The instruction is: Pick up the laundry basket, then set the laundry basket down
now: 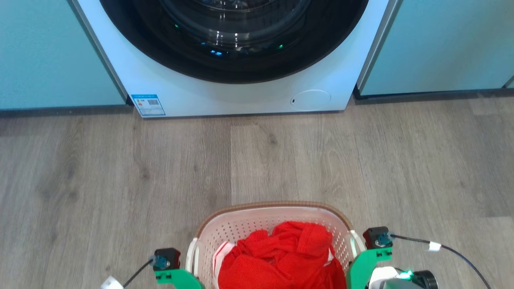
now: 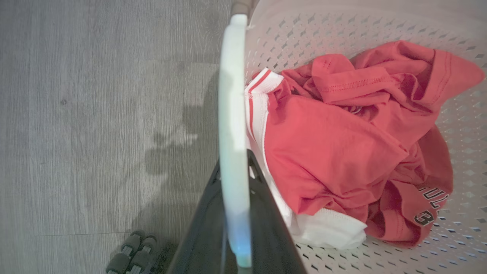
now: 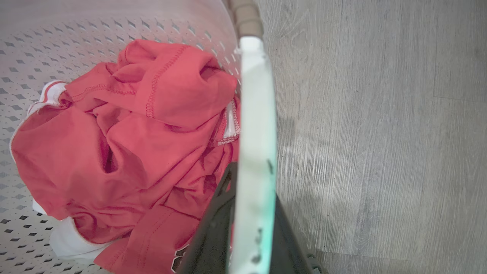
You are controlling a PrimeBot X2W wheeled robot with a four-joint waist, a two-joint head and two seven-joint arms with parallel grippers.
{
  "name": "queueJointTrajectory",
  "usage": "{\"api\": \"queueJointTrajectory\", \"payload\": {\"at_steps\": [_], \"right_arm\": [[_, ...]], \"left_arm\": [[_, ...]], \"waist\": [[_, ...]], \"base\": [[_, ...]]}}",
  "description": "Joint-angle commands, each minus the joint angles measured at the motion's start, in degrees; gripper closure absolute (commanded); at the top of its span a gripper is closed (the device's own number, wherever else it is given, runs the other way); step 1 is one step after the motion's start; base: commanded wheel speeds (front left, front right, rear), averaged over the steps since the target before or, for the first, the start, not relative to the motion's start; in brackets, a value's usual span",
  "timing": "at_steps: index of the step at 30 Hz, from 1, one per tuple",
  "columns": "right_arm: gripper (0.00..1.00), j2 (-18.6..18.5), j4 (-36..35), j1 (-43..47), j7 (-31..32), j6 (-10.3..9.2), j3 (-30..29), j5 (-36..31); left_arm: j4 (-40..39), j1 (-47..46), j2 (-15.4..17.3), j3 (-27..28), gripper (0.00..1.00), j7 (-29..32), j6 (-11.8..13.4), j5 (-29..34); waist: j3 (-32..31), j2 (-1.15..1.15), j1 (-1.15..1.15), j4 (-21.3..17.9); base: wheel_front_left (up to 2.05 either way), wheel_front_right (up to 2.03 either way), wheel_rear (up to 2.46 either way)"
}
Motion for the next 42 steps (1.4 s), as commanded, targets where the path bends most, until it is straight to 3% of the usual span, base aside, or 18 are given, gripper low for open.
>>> {"api": "queueJointTrajectory", "payload": {"at_steps": [1, 42], "right_arm": [[1.00, -0.49, -0.29, 0.69, -0.13, -0.10, 1.44, 0.33], [1.00, -0.49, 1.76, -0.87, -1.48, -0.10, 9.31, 8.18]], "left_arm": [[0.80, -1.20, 2.07, 1.19, 1.00, -0.48, 0.22, -0.53], [2.41, -0.65, 2.07, -0.96, 1.00, -1.74, -0.84, -4.21]], "waist": [[-0.68, 0.00, 0.01, -0.01], [-3.65, 0.00, 0.01, -0.44]], "base": [[0.00, 0.00, 0.00], [0.00, 0.00, 0.00]]}}
